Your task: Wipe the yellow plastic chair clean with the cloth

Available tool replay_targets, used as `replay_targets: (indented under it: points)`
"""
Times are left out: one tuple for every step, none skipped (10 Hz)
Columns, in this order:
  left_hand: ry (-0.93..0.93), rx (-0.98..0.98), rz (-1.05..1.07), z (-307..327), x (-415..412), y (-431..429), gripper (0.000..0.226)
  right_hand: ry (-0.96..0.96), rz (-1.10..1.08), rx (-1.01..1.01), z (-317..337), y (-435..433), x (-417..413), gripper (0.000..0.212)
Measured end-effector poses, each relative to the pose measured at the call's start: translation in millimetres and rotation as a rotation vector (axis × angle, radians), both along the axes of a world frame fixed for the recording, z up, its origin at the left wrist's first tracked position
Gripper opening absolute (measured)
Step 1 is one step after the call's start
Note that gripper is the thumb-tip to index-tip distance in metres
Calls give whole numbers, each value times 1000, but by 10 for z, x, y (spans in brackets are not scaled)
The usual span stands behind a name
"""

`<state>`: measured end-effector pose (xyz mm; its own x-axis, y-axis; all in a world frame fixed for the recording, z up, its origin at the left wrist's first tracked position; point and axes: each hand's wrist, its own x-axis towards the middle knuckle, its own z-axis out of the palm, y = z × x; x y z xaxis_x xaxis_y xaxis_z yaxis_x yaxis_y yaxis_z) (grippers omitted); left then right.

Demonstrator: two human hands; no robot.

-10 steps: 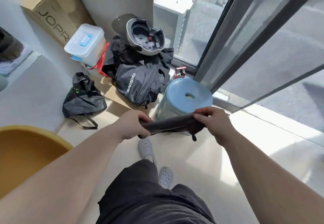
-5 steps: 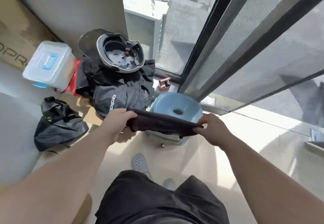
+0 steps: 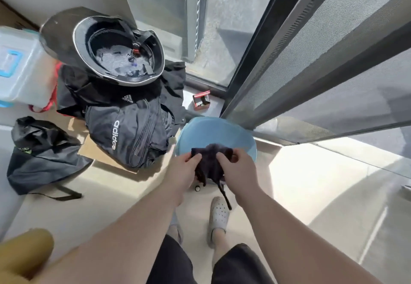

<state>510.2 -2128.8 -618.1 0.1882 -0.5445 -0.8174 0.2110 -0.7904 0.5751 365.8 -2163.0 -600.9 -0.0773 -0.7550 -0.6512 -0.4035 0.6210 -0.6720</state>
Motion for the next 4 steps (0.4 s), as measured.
replay_targets:
  points:
    - [165,-8,-13,-193,-295,-145,27,-49,60,13,-117,-56,93,46]
    - [153,-12,-16,-460,-421,-287,17,-106,65,11,-334,-92,49,61]
    - [127,88,-4,-778,-442,-416,17,4,161,-85,-498,-58,-46,58]
    - [-159,225,-19,-1035,-275,-557,10,26,227,-30,-733,-72,-118,44]
